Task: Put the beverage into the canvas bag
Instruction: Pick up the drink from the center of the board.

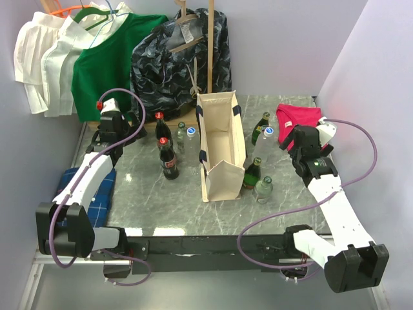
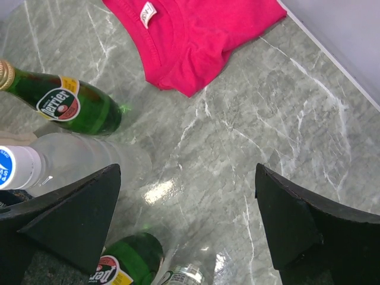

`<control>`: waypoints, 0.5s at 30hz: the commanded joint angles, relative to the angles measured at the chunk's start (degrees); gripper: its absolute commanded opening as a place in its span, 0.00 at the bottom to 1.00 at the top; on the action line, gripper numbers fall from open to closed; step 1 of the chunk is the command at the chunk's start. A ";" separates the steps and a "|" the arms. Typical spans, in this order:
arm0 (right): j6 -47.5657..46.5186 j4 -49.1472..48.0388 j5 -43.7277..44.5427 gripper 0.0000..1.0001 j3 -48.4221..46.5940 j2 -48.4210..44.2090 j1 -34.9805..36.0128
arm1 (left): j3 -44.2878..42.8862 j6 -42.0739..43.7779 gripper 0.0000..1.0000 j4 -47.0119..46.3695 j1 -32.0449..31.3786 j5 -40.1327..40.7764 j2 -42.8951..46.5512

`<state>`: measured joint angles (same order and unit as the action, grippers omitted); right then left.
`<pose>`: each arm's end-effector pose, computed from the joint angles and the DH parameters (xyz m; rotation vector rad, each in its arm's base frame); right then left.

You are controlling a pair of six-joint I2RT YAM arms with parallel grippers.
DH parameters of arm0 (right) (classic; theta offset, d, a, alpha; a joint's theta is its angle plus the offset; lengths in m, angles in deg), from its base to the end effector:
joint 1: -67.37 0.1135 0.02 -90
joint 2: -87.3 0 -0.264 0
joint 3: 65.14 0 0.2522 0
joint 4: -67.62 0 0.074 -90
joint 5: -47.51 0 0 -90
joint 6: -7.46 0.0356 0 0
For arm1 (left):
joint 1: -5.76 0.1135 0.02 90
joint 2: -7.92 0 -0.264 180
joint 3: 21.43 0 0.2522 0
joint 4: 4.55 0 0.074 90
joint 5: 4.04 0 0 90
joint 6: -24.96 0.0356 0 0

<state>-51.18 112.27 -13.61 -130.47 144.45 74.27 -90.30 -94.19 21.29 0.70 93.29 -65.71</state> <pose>0.2115 0.0083 0.3087 0.7131 1.9992 -0.1642 0.2903 -0.0211 0.2902 -0.5149 2.0442 -0.2244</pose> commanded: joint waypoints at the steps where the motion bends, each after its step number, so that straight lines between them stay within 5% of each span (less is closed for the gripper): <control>1: -1.12 -1.10 -0.84 1.00 -1.16 -2.04 0.14 | -0.70 0.85 0.96 -1.00 -0.13 -0.57 1.82; 15: -3.93 6.63 -6.47 1.00 -11.62 -0.72 0.22 | -1.93 0.58 0.96 0.75 -0.13 -1.35 3.31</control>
<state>-53.22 116.66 -18.39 -138.03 143.64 74.27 -90.28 -94.23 21.26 0.70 93.11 -63.46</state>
